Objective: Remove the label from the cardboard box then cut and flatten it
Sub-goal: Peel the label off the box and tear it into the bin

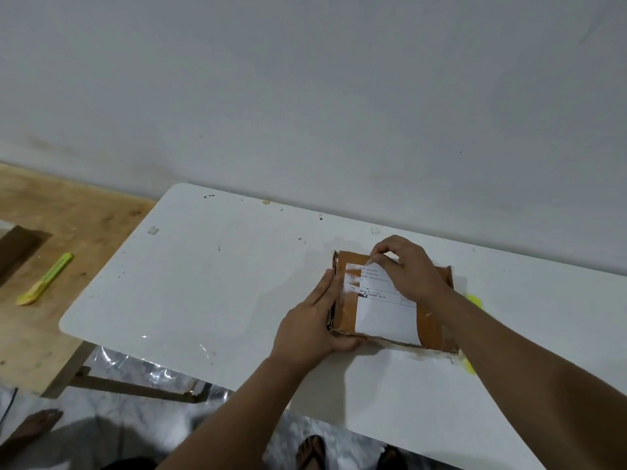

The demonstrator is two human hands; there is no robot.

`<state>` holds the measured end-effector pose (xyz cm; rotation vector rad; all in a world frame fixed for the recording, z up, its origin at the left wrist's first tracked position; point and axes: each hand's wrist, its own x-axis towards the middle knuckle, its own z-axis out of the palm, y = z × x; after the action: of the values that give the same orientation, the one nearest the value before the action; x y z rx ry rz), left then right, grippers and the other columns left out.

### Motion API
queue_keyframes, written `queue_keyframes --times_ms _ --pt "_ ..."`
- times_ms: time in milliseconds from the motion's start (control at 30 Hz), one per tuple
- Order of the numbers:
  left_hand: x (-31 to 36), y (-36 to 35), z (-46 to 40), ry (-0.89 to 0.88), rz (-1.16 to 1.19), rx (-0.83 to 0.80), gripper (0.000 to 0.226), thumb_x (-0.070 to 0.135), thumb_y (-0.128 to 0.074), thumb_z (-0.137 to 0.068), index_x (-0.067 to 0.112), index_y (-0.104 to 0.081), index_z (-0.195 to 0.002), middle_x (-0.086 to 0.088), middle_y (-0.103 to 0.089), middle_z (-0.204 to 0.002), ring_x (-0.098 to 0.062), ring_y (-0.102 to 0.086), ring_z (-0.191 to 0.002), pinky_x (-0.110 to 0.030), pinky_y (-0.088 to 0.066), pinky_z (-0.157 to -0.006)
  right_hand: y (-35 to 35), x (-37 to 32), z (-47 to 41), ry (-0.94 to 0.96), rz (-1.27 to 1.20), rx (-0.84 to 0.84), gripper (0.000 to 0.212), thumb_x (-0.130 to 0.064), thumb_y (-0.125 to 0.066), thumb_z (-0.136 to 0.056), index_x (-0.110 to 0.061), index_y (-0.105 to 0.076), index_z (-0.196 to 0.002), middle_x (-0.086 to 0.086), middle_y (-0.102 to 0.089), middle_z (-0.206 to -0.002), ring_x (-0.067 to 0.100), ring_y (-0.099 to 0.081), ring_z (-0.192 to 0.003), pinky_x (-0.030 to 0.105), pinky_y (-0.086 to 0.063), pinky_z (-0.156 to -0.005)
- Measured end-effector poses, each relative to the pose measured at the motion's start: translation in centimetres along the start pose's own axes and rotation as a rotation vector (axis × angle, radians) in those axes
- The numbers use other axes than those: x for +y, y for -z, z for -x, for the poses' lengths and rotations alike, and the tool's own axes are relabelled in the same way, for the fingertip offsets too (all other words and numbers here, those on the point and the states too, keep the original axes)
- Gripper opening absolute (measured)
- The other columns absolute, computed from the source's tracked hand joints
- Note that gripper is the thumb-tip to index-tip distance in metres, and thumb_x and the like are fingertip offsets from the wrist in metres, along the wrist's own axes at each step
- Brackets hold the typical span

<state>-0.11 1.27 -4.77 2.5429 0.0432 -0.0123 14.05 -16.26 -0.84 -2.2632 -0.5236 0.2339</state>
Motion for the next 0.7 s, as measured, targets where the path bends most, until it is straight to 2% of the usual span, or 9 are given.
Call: queue_keyframes --times_ms 133,267,333,367,433,467,533,600,700 --pt "0.1 0.0 0.0 0.010 -0.008 -0.003 0.116 0.089 -0.054 -0.060 0.044 -0.008 -0.156 0.023 -0.007 -0.164 -0.011 -0.059 -0.121 -0.031 -0.056 -0.090 0.7 0.2 -0.1 -0.064 -0.056 -0.028 0.013 -0.018 -0.054 -0.097 -0.021 -0.065 -0.089 -0.008 -0.063 -0.102 0.008 -0.056 -0.089 0.012 -0.041 -0.058" --pt "0.2 0.2 0.1 0.001 -0.007 -0.004 0.114 0.084 -0.058 -0.062 0.045 -0.006 -0.156 0.023 -0.007 -0.164 -0.009 -0.058 -0.121 -0.028 -0.055 -0.089 0.9 0.4 -0.4 -0.068 -0.058 -0.101 0.012 -0.018 -0.056 -0.096 -0.024 -0.063 -0.089 -0.008 -0.066 -0.100 0.012 -0.058 -0.095 0.025 -0.044 -0.074" --pt "0.3 0.5 0.1 -0.018 0.016 -0.008 0.113 0.079 -0.063 -0.063 0.046 -0.006 -0.155 0.021 -0.011 -0.164 -0.009 -0.054 -0.125 -0.028 -0.053 -0.092 1.0 0.3 -0.5 -0.035 -0.009 -0.130 0.014 -0.015 -0.059 -0.093 -0.027 -0.062 -0.100 -0.008 -0.065 -0.100 0.009 -0.059 -0.097 0.028 -0.049 -0.084" --pt "0.5 0.8 0.1 -0.033 0.042 -0.007 0.113 0.077 -0.066 -0.062 0.045 -0.009 -0.155 0.019 -0.016 -0.163 -0.010 -0.051 -0.128 -0.031 -0.052 -0.096 1.0 0.1 -0.4 -0.011 0.023 -0.148 0.027 -0.013 -0.061 -0.092 -0.029 -0.059 -0.113 -0.007 -0.064 -0.100 0.008 -0.059 -0.098 0.027 -0.049 -0.088" --pt "0.7 1.6 -0.3 -0.068 0.073 -0.010 0.113 0.075 -0.069 -0.059 0.039 -0.018 -0.154 0.013 -0.028 -0.156 -0.014 -0.043 -0.133 -0.040 -0.047 -0.104 0.9 -0.3 -0.2 -0.009 0.036 -0.162 0.058 -0.013 -0.063 -0.091 -0.032 -0.040 -0.141 -0.005 -0.062 -0.098 0.009 -0.058 -0.097 0.022 -0.044 -0.092" --pt "0.6 2.1 -0.7 -0.085 0.028 -0.032 0.117 0.077 -0.068 -0.058 0.033 -0.017 -0.154 0.009 -0.028 -0.153 -0.018 -0.036 -0.135 -0.045 -0.041 -0.109 0.7 -0.4 -0.3 -0.019 0.048 -0.150 0.063 -0.014 -0.062 -0.092 -0.031 -0.034 -0.146 -0.005 -0.063 -0.098 0.010 -0.057 -0.098 0.022 -0.042 -0.094" --pt "0.4 3.0 -2.0 -0.119 -0.170 -0.134 0.134 0.080 -0.067 -0.055 0.025 0.000 -0.157 0.000 -0.015 -0.159 -0.024 -0.015 -0.145 -0.053 -0.019 -0.120 0.3 -0.4 -0.5 0.002 0.131 -0.106 0.046 -0.018 -0.060 -0.094 -0.024 -0.050 -0.138 -0.003 -0.065 -0.102 0.012 -0.056 -0.103 0.024 -0.039 -0.096" --pt "0.1 3.7 -3.7 -0.166 -0.351 -0.258 0.148 0.086 -0.066 -0.051 0.020 0.016 -0.156 -0.002 0.010 -0.165 -0.026 0.010 -0.151 -0.059 0.003 -0.120 -0.1 -0.1 -0.6 0.044 0.196 -0.059 0.023 -0.018 -0.060 -0.095 -0.020 -0.070 -0.115 0.000 -0.066 -0.105 0.015 -0.059 -0.103 0.022 -0.038 -0.089" --pt "0.3 4.0 -6.2 -0.247 -0.488 -0.375 0.156 0.091 -0.063 -0.045 0.017 0.017 -0.156 -0.004 0.024 -0.164 -0.026 0.025 -0.149 -0.061 0.014 -0.117 -0.3 0.0 -0.4 0.060 0.256 0.016 0.018 -0.019 -0.060 -0.093 -0.020 -0.077 -0.101 -0.002 -0.068 -0.100 0.017 -0.061 -0.098 0.025 -0.041 -0.085"
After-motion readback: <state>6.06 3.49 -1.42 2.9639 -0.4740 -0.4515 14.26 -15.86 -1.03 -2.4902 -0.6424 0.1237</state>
